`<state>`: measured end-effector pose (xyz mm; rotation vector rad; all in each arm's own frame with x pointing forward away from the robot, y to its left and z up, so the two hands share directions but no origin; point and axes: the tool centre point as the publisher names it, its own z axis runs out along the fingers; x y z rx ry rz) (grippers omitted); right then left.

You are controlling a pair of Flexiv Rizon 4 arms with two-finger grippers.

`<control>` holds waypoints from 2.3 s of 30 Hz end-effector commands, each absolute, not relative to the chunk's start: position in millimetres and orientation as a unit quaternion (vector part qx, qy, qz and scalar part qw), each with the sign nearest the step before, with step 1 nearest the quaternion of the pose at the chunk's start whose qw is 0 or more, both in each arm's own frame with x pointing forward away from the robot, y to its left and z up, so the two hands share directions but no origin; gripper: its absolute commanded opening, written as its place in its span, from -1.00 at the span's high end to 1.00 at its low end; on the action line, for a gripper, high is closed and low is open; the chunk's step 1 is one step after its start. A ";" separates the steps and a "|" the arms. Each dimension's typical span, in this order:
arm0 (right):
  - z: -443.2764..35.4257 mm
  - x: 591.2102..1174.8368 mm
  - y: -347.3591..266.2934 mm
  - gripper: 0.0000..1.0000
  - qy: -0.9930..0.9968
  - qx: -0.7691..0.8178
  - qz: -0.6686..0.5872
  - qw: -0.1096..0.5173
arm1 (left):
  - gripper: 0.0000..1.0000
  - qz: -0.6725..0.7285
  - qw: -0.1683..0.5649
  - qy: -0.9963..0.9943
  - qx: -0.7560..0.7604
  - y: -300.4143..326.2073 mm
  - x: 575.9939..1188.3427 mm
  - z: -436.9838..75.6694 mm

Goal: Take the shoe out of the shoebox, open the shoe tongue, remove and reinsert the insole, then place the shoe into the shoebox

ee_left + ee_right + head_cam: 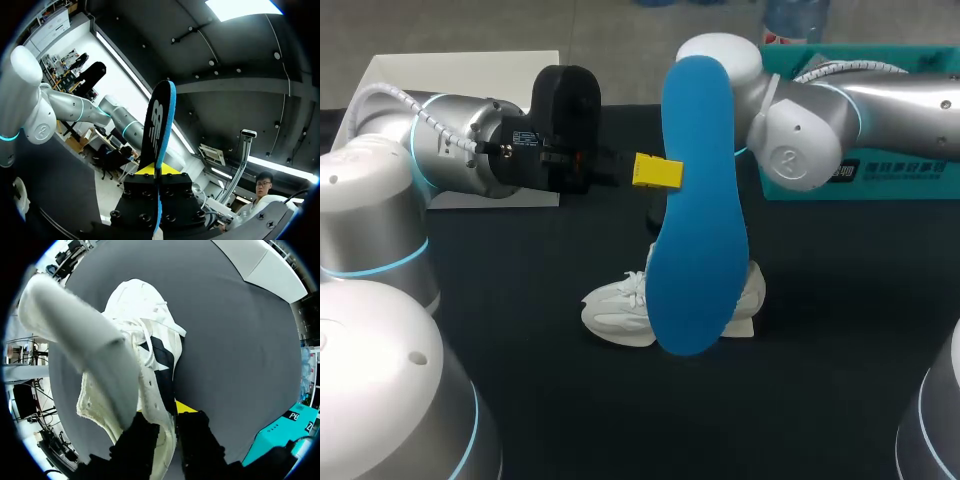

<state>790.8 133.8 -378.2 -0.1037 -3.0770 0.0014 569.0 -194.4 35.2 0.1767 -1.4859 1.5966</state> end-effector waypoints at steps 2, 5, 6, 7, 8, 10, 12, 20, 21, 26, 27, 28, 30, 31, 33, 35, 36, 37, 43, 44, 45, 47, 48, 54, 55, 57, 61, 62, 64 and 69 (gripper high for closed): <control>-374.9 775.9 134.0 1.00 -0.999 -0.002 0.001 0.047 | 1.00 0.649 0.459 -0.603 0.072 -194.6 568.2 34.5; -373.1 767.5 132.1 1.00 -0.998 0.025 -0.010 0.062 | 1.00 0.649 0.459 -0.603 0.072 -194.6 568.2 34.5; -372.2 765.5 131.8 1.00 -0.997 0.031 -0.006 0.066 | 1.00 0.649 0.459 -0.603 0.072 -194.6 568.2 34.5; -371.3 763.9 131.7 1.00 -0.996 0.044 -0.013 0.073 | 1.00 0.649 0.459 -0.603 0.072 -194.6 568.2 34.5; -371.3 763.9 131.7 1.00 -0.996 0.044 -0.013 0.073 | 1.00 0.649 0.459 -0.603 0.072 -194.6 568.2 34.5; -371.3 763.9 131.7 1.00 -0.996 0.044 -0.013 0.073 | 1.00 0.649 0.459 -0.603 0.072 -194.6 568.2 34.5; -371.3 763.9 131.7 1.00 -0.996 0.044 -0.013 0.073 | 1.00 0.649 0.459 -0.603 0.072 -194.6 568.2 34.5; -371.3 763.9 131.7 1.00 -0.996 0.044 -0.013 0.073 | 1.00 0.649 0.459 -0.603 0.072 -194.6 568.2 34.5; -371.3 763.9 131.7 1.00 -0.996 0.044 -0.013 0.073 | 1.00 0.649 0.459 -0.603 0.072 -194.6 568.2 34.5; -371.3 763.9 131.7 1.00 -0.996 0.044 -0.013 0.073 | 1.00 0.649 0.459 -0.603 0.072 -194.6 568.2 34.5; -371.3 763.9 131.7 1.00 -0.996 0.044 -0.013 0.073 | 1.00 0.649 0.459 -0.603 0.072 -194.6 568.2 34.5; -371.3 763.9 131.7 1.00 -0.996 0.044 -0.013 0.073 | 1.00 0.649 0.459 -0.603 0.072 -194.6 568.2 34.5; -371.3 763.9 131.7 1.00 -0.996 0.044 -0.013 0.073 | 1.00 0.649 0.459 -0.603 0.072 -194.6 568.2 34.5; -371.3 763.9 131.7 1.00 -0.996 0.044 -0.013 0.073 | 1.00 0.649 0.459 -0.603 0.072 -194.6 568.2 34.5; -371.3 763.9 131.7 1.00 -0.996 0.044 -0.013 0.073 | 1.00 0.649 0.459 -0.603 0.072 -194.6 568.2 34.5; -371.3 763.9 131.7 1.00 -0.996 0.044 -0.013 0.073 | 1.00 0.649 0.459 -0.603 0.072 -194.6 568.2 34.5; -371.3 763.9 131.7 1.00 -0.996 0.044 -0.013 0.073 | 1.00 0.649 0.459 -0.603 0.072 -194.6 568.2 34.5; -371.3 763.9 131.7 1.00 -0.996 0.044 -0.013 0.073 | 1.00 0.649 0.459 -0.603 0.072 -194.6 568.2 34.5; -371.3 763.9 131.7 1.00 -0.996 0.044 -0.013 0.073 | 1.00 0.649 0.459 -0.603 0.072 -194.6 568.2 34.5; -371.3 763.9 131.7 1.00 -0.996 0.044 -0.013 0.073 | 1.00 0.649 0.459 -0.603 0.072 -194.6 568.2 34.5; -371.3 763.9 131.7 1.00 -0.996 0.044 -0.013 0.073 | 1.00 0.649 0.459 -0.603 0.072 -194.6 568.2 34.5; -371.3 763.9 131.7 1.00 -0.996 0.044 -0.013 0.073 | 1.00 0.649 0.459 -0.603 0.072 -194.6 568.2 34.5; -371.3 763.9 131.7 1.00 -0.996 0.044 -0.013 0.073 | 1.00 0.649 0.459 -0.603 0.072 -194.6 568.2 34.5; -371.3 763.9 131.7 1.00 -0.996 0.044 -0.013 0.073 | 1.00 0.649 0.459 -0.603 0.072 -194.6 568.2 34.5; -371.3 763.9 131.7 1.00 -0.996 0.044 -0.013 0.073 | 1.00 0.649 0.459 -0.603 0.072 -194.6 568.2 34.5; -371.3 763.9 131.7 1.00 -0.996 0.044 -0.013 0.073 | 1.00 0.649 0.459 -0.603 0.072 -194.6 568.2 34.5; -371.3 763.9 131.7 1.00 -0.996 0.044 -0.013 0.073 | 1.00 0.649 0.459 -0.603 0.072 -194.6 568.2 34.5; -371.3 763.9 131.7 1.00 -0.996 0.044 -0.013 0.073 | 1.00 0.649 0.459 -0.603 0.072 -194.6 568.2 34.5; -371.3 763.9 131.7 1.00 -0.996 0.044 -0.013 0.073 | 1.00 0.649 0.459 -0.603 0.072 -194.6 568.2 34.5; -371.3 763.9 131.7 1.00 -0.996 0.044 -0.013 0.073 | 1.00 0.649 0.459 -0.603 0.072 -194.6 568.2 34.5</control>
